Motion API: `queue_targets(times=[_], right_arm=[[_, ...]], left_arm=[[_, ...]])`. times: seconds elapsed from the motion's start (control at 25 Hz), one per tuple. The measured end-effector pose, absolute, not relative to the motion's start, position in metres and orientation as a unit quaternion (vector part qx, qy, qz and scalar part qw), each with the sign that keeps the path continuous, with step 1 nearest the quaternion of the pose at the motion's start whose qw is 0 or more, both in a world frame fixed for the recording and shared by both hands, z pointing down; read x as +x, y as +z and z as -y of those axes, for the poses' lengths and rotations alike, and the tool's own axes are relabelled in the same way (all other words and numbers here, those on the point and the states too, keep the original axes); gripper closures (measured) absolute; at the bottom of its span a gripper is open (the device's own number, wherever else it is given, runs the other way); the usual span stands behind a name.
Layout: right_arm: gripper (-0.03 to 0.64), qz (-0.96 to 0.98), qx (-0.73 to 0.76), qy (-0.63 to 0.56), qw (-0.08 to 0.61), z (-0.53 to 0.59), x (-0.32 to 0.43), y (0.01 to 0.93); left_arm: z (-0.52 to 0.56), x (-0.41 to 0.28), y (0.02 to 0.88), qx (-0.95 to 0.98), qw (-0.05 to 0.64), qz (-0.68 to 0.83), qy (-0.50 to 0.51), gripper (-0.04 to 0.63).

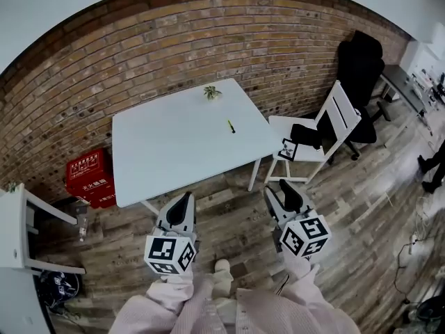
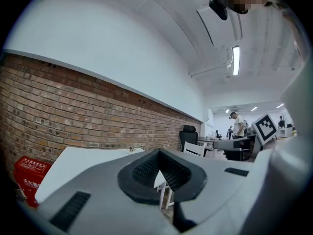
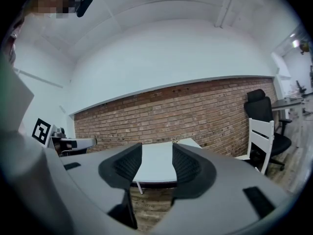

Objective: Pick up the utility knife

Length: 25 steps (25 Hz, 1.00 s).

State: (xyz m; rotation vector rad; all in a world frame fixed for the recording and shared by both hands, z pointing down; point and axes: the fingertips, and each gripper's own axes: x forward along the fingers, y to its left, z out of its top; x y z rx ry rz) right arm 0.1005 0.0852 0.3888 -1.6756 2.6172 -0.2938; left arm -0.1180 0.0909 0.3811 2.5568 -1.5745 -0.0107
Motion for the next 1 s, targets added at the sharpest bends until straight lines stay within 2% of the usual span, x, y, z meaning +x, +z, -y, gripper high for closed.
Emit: queue_targets(times=[1.0], right_arm=[[0.439,-0.824,-0.555,-0.114,-0.003,0.037,0.09,0.409]], left_arm=[[0.036,-0.126,0.407,0.859,0.1,0.502,-0.002,0.603]])
